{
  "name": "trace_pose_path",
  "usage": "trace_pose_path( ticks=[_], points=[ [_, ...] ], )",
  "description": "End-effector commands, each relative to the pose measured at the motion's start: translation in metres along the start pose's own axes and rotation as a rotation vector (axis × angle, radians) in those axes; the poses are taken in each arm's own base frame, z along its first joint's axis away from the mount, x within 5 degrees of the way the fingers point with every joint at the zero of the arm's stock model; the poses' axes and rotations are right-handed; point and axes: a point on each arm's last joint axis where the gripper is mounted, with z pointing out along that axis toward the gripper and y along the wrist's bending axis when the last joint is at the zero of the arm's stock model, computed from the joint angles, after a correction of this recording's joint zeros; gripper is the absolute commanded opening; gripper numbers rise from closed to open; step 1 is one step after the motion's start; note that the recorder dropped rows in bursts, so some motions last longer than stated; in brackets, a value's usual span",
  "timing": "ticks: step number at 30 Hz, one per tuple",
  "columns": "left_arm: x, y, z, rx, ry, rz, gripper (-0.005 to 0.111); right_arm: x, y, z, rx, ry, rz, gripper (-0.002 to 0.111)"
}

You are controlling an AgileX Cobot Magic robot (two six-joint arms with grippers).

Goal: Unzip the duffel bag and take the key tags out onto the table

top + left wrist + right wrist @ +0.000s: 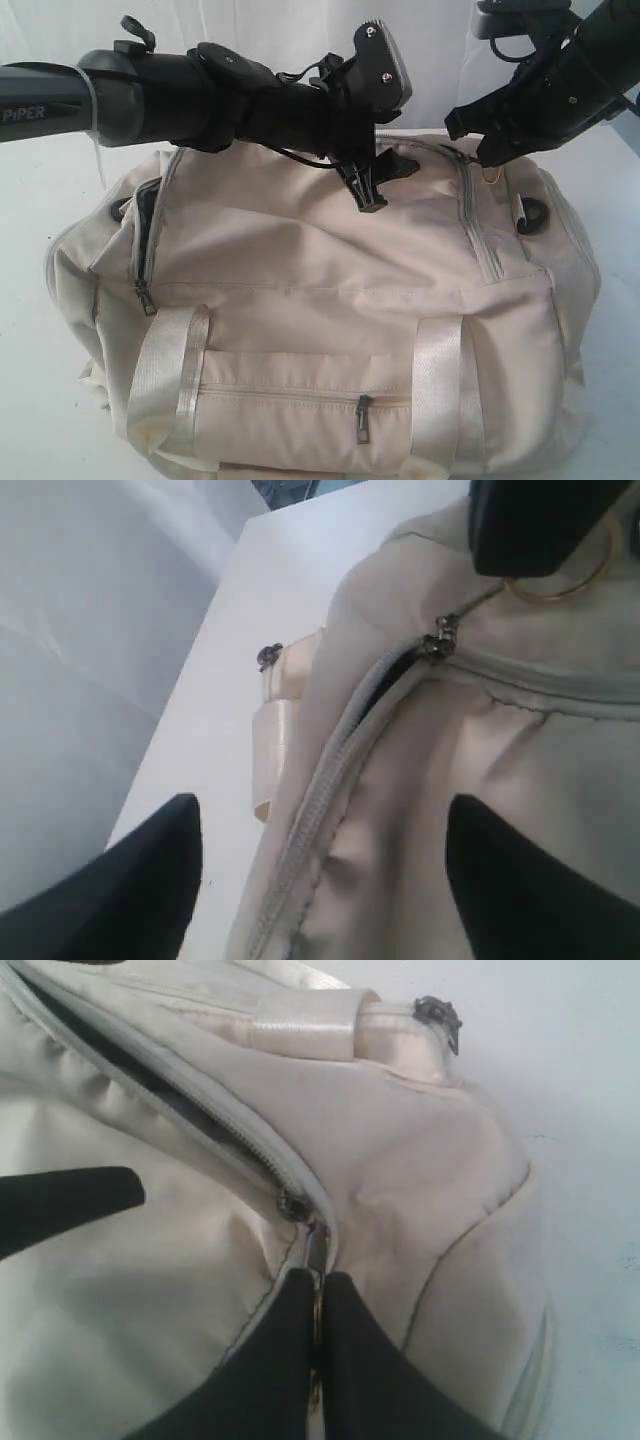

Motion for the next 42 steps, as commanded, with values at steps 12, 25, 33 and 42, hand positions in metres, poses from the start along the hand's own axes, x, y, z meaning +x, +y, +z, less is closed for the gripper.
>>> trace_pose_path(
  ticks=[12,25,33,42],
  points=[
    [0.0,0.004,0.018,-0.06,-0.035,-0.216,0.0,0.005,-0.004,0.004,0.011,-0.013,0.018,0.0],
    [0.003,0.01,0.017,-0.127,-0.009,-0.262,0.0,0.011,-0.004,0.004,0.01,0.052,0.004,0.0],
    [-0.019,0.01,0.002,-0.055,-0.086,-0.244,0.0,0.0,-0.008,0.004,0.046,-0.075,0.0,0.0],
    [-0.03,0.002,-0.005,0.061,-0.133,-0.247,0.0,0.0,-0.007,0.004,0.042,-0.076,0.004,0.0]
  ],
)
